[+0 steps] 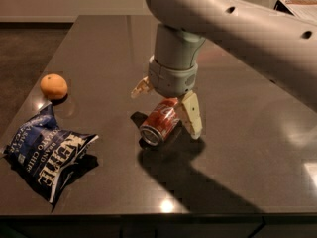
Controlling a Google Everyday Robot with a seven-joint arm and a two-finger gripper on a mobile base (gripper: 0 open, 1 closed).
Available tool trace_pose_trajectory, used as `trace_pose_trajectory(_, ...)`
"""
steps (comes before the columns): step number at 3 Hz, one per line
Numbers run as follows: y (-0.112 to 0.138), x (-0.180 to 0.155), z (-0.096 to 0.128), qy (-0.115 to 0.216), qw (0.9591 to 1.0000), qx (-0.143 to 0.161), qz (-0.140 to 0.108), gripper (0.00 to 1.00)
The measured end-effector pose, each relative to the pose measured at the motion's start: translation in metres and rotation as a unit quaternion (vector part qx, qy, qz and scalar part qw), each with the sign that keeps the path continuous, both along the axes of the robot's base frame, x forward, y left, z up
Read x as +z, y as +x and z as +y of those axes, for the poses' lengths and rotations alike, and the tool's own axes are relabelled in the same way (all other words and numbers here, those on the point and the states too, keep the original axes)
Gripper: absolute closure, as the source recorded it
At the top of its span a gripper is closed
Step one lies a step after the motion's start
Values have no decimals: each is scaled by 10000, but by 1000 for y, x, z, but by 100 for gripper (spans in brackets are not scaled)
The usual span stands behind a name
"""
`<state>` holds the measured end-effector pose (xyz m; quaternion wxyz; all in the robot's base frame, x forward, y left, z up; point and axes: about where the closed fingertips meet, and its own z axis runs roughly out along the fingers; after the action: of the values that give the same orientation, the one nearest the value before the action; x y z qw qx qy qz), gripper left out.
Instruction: Place coke can upright
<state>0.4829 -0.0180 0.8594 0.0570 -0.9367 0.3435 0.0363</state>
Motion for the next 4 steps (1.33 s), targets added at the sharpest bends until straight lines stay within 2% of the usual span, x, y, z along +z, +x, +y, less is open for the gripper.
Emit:
trace_pose_trajectory(1, 1, -7, 4, -239, 9994, 231, 32, 18)
trace_pose_trajectory(3, 15, -7, -6, -476, 9982, 354, -47, 65)
trace_pose_trajectory(4, 28, 6, -20, -499, 9970, 400, -446, 88)
